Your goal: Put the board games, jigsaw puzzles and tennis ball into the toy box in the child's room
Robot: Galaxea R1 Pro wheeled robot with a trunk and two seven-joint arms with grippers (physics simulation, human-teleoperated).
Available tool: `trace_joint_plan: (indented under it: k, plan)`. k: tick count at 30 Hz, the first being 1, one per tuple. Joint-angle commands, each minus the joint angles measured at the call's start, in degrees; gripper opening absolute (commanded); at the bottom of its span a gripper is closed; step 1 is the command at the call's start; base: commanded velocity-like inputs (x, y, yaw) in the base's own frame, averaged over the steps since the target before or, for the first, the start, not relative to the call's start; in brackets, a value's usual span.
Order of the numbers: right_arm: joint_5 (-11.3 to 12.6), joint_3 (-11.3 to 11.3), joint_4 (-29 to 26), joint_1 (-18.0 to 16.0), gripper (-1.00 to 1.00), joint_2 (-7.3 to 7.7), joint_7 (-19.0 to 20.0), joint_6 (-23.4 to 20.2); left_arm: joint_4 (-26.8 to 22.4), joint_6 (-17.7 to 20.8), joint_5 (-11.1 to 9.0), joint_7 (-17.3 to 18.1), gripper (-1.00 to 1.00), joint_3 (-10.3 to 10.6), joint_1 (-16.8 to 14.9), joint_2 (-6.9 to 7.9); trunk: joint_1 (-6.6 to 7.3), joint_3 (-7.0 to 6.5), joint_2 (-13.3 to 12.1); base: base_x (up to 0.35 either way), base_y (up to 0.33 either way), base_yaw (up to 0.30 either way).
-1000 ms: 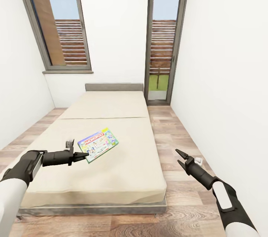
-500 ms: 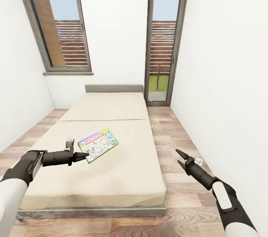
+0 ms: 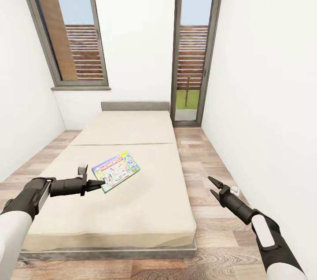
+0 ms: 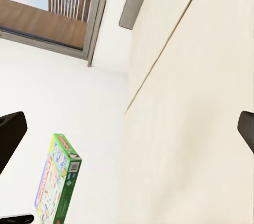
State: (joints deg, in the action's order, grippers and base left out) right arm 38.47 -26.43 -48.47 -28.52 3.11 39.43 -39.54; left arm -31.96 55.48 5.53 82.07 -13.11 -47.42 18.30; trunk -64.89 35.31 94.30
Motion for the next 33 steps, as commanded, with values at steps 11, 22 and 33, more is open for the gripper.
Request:
trace_joint_plan:
  k: [11,22,33]
  plan:
    - [0.15,-0.12,0.05,-0.05,1.0,-0.2,-0.14,-0.29,-0.03,0.58,0.62,0.46,-1.0,-0.31,-0.04,0.2,2.43,-1.92,-4.4,0.0,0.0,0.0]
    - [0.14,-0.12,0.11,-0.05,1.0,-0.31,-0.18,-0.24,-0.03,0.59,0.61,0.46,-1.0,-0.25,-0.04,0.4,4.84,-3.9,-8.81,0.0,0.0,0.0]
    - [0.28,-0.18,0.16,-0.05,1.0,-0.3,-0.16,-0.22,-0.03,0.58,0.62,0.46,-1.0,-0.25,-0.04,0.41,7.26,-5.87,-13.22,0.0,0.0,0.0]
